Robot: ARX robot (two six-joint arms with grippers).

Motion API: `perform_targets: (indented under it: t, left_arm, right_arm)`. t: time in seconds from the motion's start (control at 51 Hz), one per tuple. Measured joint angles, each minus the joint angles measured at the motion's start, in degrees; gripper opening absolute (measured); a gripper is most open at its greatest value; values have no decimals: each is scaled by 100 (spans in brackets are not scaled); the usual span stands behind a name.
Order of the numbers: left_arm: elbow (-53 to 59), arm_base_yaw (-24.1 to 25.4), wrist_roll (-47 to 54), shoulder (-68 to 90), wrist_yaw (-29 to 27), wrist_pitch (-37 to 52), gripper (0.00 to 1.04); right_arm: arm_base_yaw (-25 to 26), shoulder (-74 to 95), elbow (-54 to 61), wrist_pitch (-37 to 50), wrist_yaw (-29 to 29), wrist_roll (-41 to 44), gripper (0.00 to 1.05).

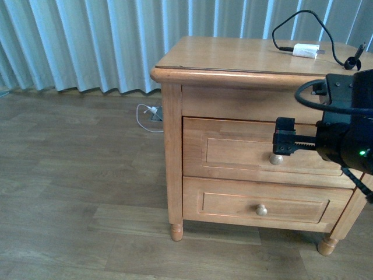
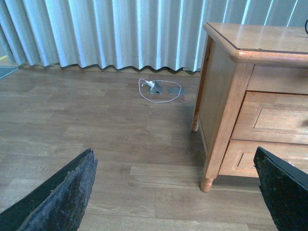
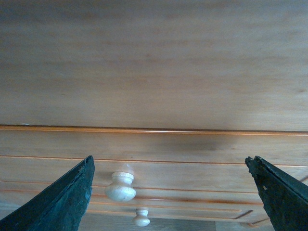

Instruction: Place pink marker in drawer with both arms

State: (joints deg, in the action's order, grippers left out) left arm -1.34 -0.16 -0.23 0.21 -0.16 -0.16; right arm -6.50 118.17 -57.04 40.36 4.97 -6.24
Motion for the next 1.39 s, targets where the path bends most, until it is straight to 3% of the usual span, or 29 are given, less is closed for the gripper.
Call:
perform_targets:
  t: [0.353,0.628,0.922,1.001,1.079,1.237,1.394]
  left_arm:
    - [0,0,0,0,2,0,99]
    - [0,0,0,0,0,0,99]
    - [0,0,0,0,0,0,99]
    - [0,0,0,0,0,0,99]
    - [0,0,0,0,0,0,99]
    - [0,0,0,0,-2,0,99]
    - [0,0,0,0,2,0,99]
  right_arm:
    - [39,-3049,1888,-1287,-929,66,96]
    - [566,-6352,2981,-3364,-2020,-76,96]
    - [686,-6916,3158,-3495,-1963,-35,95]
    - [651,-7023,3779,-1937,-866,304,81]
    - [671,-7213,4218,-1064,-472,452,67]
    - [658,-7632,4629,-946,-487,555,40]
    - [658,-8153,5014,-1106,-485,586,5]
